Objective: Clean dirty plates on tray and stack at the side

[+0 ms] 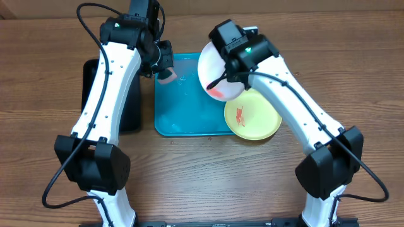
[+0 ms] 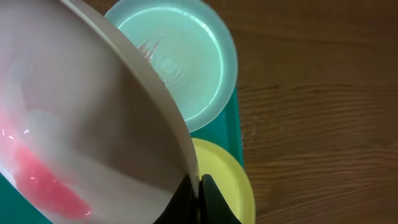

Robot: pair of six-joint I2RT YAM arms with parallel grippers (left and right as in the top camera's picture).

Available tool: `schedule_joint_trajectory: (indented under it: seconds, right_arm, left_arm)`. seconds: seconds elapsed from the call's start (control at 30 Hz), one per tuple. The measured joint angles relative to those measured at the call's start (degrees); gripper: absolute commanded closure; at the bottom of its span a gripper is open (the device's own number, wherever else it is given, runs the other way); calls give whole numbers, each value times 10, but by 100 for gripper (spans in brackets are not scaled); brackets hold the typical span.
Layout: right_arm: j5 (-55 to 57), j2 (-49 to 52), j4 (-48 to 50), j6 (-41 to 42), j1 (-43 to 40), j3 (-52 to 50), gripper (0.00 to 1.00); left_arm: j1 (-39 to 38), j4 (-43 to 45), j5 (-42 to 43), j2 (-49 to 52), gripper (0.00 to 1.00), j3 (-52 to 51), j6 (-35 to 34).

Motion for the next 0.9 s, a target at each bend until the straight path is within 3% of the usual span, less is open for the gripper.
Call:
schedule_joint_trajectory:
  seconds: [0.53, 0.9]
  right_arm:
    - [319, 0, -67, 140, 122, 2, 96]
    - [368, 0, -90, 232, 129, 2, 96]
  left_arm:
    - [9, 3, 1, 31, 96, 0, -28]
    - [19, 2, 1, 31, 96, 0, -30]
